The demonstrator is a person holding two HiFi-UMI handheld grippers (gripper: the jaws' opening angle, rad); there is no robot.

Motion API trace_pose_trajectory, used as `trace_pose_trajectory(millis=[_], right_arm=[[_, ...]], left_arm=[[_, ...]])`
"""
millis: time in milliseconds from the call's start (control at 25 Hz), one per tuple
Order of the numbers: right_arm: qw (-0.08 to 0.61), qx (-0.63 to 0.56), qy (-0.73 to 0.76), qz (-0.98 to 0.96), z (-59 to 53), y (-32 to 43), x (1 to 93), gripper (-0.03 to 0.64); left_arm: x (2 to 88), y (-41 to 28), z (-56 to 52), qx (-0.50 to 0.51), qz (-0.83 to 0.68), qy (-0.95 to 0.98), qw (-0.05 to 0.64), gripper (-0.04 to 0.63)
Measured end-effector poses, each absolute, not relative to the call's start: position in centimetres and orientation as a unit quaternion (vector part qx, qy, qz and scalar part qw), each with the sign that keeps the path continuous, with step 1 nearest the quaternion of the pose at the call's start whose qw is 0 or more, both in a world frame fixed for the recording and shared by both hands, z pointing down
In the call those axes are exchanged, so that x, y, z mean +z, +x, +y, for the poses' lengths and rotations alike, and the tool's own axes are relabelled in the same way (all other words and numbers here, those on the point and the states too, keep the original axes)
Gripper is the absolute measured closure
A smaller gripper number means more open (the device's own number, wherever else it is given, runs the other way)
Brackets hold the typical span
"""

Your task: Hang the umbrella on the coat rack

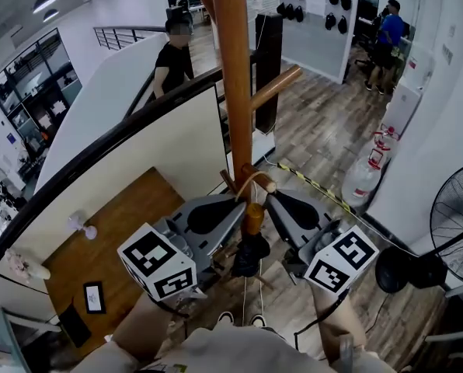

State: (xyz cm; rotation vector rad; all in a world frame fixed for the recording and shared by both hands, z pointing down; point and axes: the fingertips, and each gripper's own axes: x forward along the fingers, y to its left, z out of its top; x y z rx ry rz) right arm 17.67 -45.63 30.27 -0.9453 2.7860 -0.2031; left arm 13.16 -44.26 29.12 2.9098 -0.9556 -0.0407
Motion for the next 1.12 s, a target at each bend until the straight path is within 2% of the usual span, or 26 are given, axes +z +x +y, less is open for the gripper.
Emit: trace_pose_trajectory(millis=[680,880,1120], right_arm=[[0.073,-0.102,-0.339,0.932,-48.2,16.0,34.6,0.604],[0.073,-0.11,-0.328,0.935,-48.4,15.2,35.1,0.594],[0.069,-0.083,-0.368,0.924,-47.9,16.9,33.6,0.56]], left_arm=[[33.6,12.1,-48.1,-0.004,-0.313,0.947,0.076,0.591],[34.1,11.9,-48.2,-0.016,-0.31,0.948,0.068,0.591],[32.8,11.0,-47.5,-0.037,-0.315,0.946,0.068,0.553]])
